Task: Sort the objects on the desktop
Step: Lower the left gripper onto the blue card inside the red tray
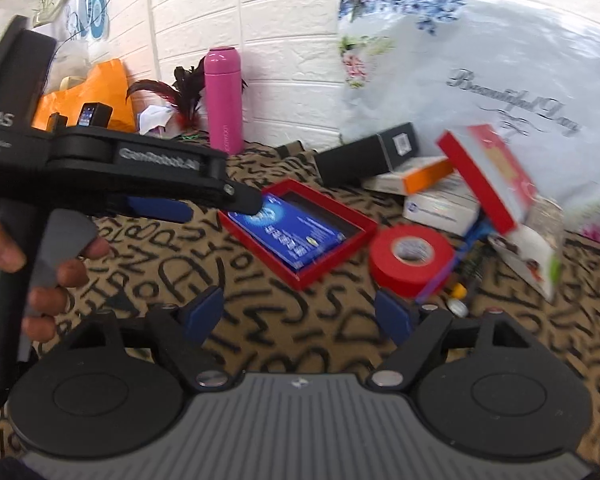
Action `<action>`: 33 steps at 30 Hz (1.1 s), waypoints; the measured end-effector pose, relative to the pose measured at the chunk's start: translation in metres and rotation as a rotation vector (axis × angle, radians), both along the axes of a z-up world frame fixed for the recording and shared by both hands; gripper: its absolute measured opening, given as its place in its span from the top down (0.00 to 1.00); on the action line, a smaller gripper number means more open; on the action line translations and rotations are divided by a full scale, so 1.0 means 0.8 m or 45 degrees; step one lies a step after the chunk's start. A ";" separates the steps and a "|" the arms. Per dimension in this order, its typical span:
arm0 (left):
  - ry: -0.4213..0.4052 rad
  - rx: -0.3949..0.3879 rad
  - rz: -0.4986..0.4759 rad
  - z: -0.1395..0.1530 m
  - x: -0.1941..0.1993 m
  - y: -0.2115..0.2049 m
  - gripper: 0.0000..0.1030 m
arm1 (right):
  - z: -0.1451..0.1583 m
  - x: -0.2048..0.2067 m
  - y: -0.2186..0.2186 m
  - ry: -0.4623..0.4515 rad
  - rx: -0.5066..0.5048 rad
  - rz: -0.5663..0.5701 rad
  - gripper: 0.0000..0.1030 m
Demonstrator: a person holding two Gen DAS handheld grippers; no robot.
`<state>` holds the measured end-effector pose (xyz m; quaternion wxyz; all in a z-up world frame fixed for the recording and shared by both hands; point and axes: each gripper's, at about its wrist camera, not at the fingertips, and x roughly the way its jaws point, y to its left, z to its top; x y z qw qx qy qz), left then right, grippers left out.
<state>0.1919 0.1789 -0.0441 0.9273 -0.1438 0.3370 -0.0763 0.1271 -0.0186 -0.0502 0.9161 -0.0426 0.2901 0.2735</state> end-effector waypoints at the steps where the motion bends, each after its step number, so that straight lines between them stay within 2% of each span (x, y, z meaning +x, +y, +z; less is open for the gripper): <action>1: 0.011 0.001 -0.007 -0.002 0.009 0.003 0.28 | -0.001 0.007 0.005 -0.002 0.004 0.005 0.23; 4: 0.046 -0.005 -0.027 -0.011 0.032 0.009 0.35 | -0.004 0.026 0.018 0.006 0.004 0.012 0.27; 5: 0.055 -0.011 -0.035 -0.014 0.038 0.010 0.36 | -0.006 0.032 0.022 0.009 0.003 0.014 0.30; 14: 0.088 -0.009 -0.119 -0.027 0.065 0.008 0.40 | -0.014 0.079 0.042 -0.007 -0.008 0.032 0.36; 18: 0.078 0.010 -0.120 -0.032 0.069 0.009 0.41 | -0.022 0.096 0.048 0.032 -0.016 0.034 0.41; 26: 0.072 0.026 -0.121 -0.033 0.071 0.004 0.36 | -0.033 0.111 0.047 -0.010 -0.045 0.002 0.40; 29: 0.071 0.046 -0.124 -0.033 0.071 0.000 0.36 | -0.036 0.116 0.048 0.009 -0.046 0.048 0.39; 33: 0.063 0.096 -0.116 -0.032 0.068 -0.010 0.37 | -0.039 0.128 0.052 0.084 -0.001 0.075 0.30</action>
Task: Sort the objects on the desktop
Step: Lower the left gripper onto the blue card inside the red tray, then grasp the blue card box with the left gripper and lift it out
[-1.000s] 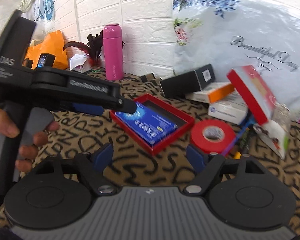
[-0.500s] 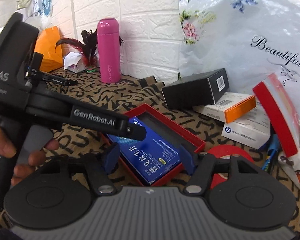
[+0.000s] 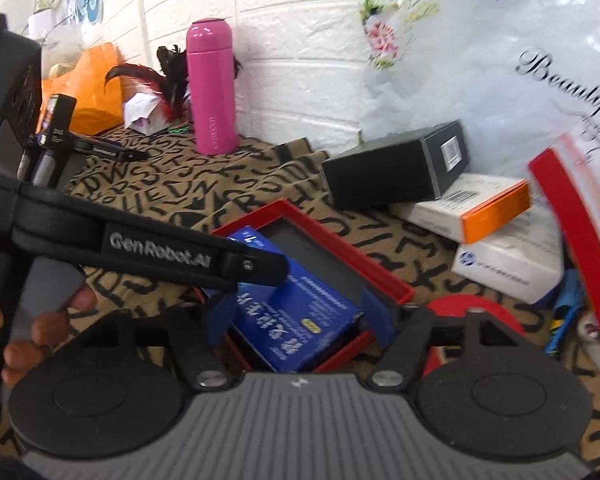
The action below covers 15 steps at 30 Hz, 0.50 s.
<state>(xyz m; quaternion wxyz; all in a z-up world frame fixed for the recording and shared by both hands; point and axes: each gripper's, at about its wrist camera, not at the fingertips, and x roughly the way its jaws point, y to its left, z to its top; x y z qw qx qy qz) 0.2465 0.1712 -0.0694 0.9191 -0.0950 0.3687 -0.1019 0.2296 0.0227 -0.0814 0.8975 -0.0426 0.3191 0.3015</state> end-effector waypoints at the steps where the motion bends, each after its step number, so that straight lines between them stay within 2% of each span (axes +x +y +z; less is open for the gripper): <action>1: 0.000 0.014 0.004 0.001 -0.002 -0.002 0.38 | 0.000 0.003 0.000 0.024 0.015 0.000 0.29; 3: -0.002 0.025 0.019 0.003 -0.007 -0.004 0.40 | 0.001 0.005 -0.003 0.060 0.034 -0.001 0.30; 7: -0.017 -0.023 0.060 0.012 -0.022 -0.003 0.46 | 0.006 -0.007 -0.014 0.053 0.073 -0.024 0.34; 11: -0.112 -0.022 0.052 0.038 -0.057 -0.013 0.46 | 0.022 -0.033 -0.024 -0.008 0.089 -0.016 0.34; 15: -0.130 -0.137 -0.034 0.058 -0.097 -0.027 0.47 | 0.046 -0.062 -0.037 -0.015 0.175 0.043 0.35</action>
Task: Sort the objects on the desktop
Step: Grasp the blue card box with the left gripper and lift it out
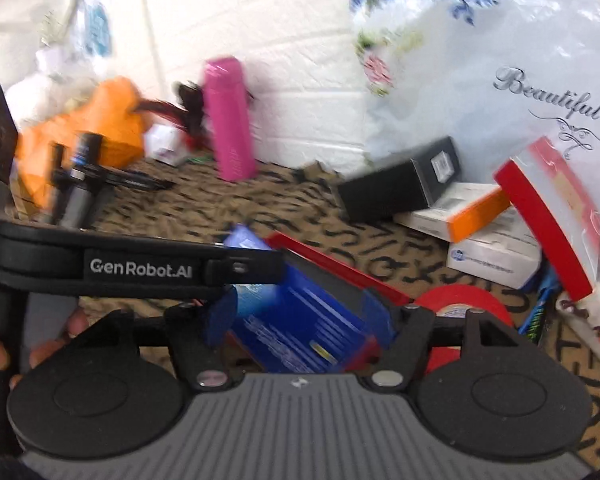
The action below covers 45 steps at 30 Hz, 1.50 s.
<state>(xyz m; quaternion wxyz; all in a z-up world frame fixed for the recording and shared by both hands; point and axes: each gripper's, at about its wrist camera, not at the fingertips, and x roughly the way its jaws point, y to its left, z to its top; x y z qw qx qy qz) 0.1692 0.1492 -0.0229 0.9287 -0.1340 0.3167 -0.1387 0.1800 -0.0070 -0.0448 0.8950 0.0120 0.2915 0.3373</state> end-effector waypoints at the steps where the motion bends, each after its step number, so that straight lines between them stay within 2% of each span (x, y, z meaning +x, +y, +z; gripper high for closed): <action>1: 0.004 0.008 -0.022 0.002 -0.010 -0.007 0.47 | 0.005 -0.011 0.000 -0.018 0.001 0.022 0.35; 3: 0.005 0.041 -0.064 0.003 -0.034 -0.021 0.47 | 0.012 -0.034 0.002 -0.057 -0.062 0.048 0.36; 5: 0.045 -0.001 -0.113 -0.004 -0.057 -0.029 0.47 | 0.012 -0.057 -0.004 -0.061 -0.105 0.077 0.36; 7: 0.084 -0.021 -0.114 -0.013 -0.081 -0.036 0.47 | 0.006 -0.080 -0.017 0.008 -0.089 0.107 0.38; 13: 0.188 -0.150 -0.175 -0.038 -0.142 -0.065 0.46 | -0.007 -0.165 -0.065 -0.002 -0.149 0.094 0.38; 15: 0.204 -0.151 -0.195 -0.043 -0.157 -0.079 0.43 | -0.010 -0.189 -0.080 -0.015 -0.177 0.063 0.38; 20: 0.232 -0.107 -0.186 -0.051 -0.198 -0.096 0.24 | -0.015 -0.231 -0.126 0.028 -0.147 0.011 0.36; 24: 0.244 -0.083 -0.165 -0.052 -0.222 -0.098 0.22 | -0.022 -0.259 -0.155 0.029 -0.161 -0.033 0.32; 27: 0.253 -0.050 -0.169 -0.053 -0.225 -0.105 0.22 | -0.027 -0.273 -0.177 0.035 -0.149 -0.083 0.27; 32: 0.240 0.029 -0.225 -0.056 -0.205 -0.131 0.22 | -0.032 -0.296 -0.215 0.076 -0.104 -0.202 0.25; 37: 0.245 0.076 -0.255 -0.060 -0.185 -0.150 0.23 | -0.041 -0.310 -0.215 0.101 -0.122 -0.203 0.25; 40: 0.272 0.062 -0.293 -0.062 -0.189 -0.154 0.35 | -0.050 -0.309 -0.200 0.079 -0.208 -0.204 0.28; 42: 0.287 0.040 -0.332 -0.064 -0.198 -0.156 0.37 | -0.051 -0.308 -0.199 0.064 -0.234 -0.220 0.38; 45: 0.289 0.033 -0.416 -0.065 -0.208 -0.164 0.41 | -0.049 -0.303 -0.213 0.076 -0.213 -0.275 0.41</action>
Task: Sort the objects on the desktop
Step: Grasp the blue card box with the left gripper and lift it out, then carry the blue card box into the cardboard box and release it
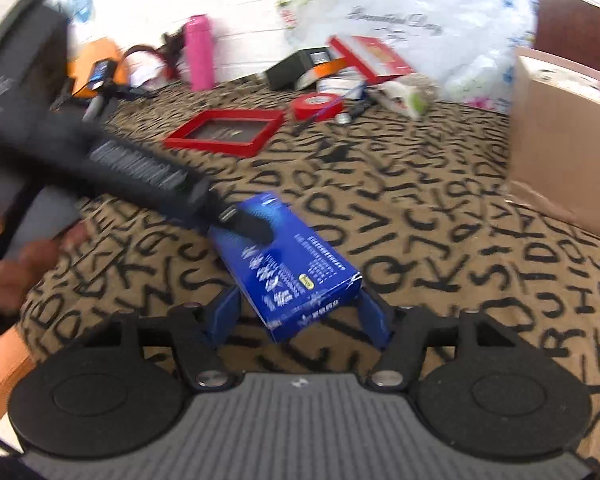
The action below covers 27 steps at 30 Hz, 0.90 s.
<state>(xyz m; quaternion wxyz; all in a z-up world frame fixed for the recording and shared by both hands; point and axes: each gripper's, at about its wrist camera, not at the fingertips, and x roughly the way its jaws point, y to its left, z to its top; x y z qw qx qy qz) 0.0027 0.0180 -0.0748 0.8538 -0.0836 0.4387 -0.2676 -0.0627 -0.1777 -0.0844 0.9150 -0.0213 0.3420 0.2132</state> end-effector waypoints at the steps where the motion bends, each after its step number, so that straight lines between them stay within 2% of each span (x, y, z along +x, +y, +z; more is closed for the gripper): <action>1: -0.001 0.000 -0.001 -0.001 0.000 -0.002 0.41 | 0.001 0.001 -0.005 0.001 0.006 -0.009 0.41; 7: 0.007 -0.015 0.050 -0.003 0.013 -0.007 0.40 | -0.002 0.000 -0.014 -0.003 -0.005 -0.006 0.42; 15: -0.042 0.067 0.064 0.005 0.010 -0.030 0.43 | -0.003 0.003 -0.012 -0.020 -0.003 0.010 0.44; 20: -0.151 0.023 0.025 0.039 0.015 -0.061 0.45 | 0.022 0.001 -0.034 -0.092 0.008 -0.048 0.44; 27: -0.330 -0.070 -0.073 0.097 0.036 -0.136 0.45 | 0.083 0.011 -0.093 -0.293 0.004 -0.185 0.44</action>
